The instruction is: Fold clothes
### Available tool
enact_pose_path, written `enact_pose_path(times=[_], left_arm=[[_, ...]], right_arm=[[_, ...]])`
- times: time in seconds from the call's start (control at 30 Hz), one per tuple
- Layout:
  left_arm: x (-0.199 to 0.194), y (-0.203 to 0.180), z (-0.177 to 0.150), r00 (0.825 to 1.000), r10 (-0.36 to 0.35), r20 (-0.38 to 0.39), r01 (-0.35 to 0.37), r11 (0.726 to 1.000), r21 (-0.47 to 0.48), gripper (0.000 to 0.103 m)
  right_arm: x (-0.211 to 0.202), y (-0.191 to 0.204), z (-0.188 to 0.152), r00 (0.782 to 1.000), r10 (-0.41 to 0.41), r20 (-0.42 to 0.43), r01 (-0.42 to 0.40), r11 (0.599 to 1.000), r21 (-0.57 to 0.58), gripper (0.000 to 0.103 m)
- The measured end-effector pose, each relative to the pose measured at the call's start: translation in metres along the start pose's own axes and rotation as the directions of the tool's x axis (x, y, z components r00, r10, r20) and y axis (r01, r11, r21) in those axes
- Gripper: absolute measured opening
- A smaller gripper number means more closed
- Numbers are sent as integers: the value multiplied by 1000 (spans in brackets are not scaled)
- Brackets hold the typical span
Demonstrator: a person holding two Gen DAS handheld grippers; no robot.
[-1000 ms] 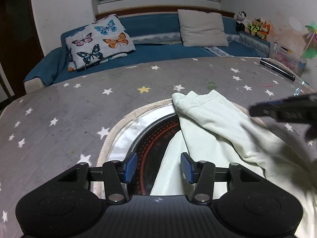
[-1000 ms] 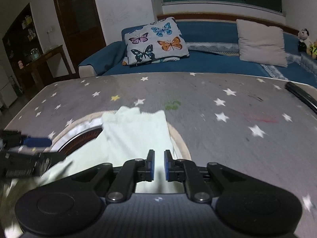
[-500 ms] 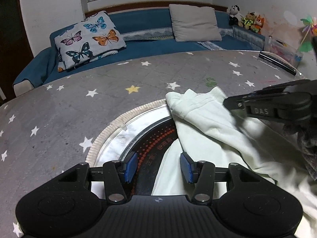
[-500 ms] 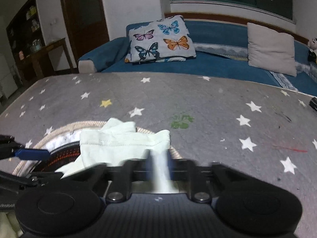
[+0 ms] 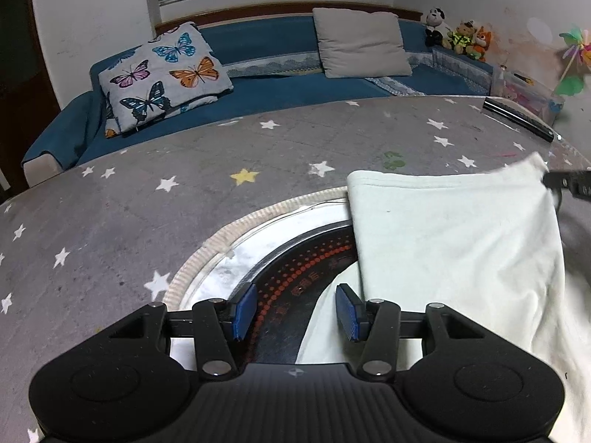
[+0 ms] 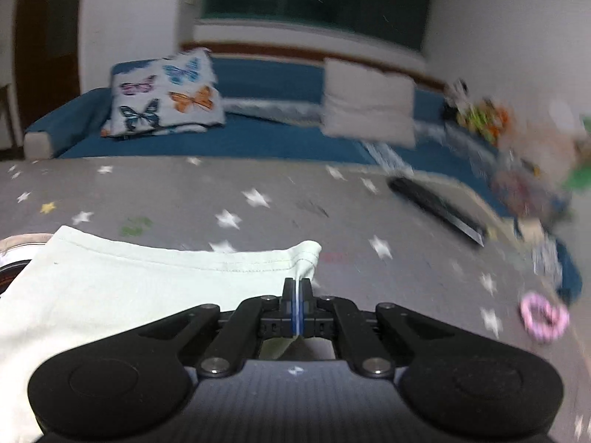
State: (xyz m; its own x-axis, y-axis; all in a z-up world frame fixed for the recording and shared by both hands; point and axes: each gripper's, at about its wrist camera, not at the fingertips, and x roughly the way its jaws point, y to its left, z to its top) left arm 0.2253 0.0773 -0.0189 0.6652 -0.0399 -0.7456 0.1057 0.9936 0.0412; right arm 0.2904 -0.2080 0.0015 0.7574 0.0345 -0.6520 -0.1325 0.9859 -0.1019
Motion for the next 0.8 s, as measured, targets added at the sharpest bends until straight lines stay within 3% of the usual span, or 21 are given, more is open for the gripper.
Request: enact_pose_path(times=[0.2,0.5,0.8], left_arm=[[6,-12,-1,999,-45,5,45,999,23,47],[12,-28,11,992,-126,31,125,992,23,47],[13,-40,24,949,-302,91,305,952,-23,47]], right_arm=[[7,-8,-17,998,32,-45,-30,999,32,1],[12,-4,-18,998,42,-39,-42,999,11,5],[14,-6,-17,998,56,-35,-56,998,11,5]])
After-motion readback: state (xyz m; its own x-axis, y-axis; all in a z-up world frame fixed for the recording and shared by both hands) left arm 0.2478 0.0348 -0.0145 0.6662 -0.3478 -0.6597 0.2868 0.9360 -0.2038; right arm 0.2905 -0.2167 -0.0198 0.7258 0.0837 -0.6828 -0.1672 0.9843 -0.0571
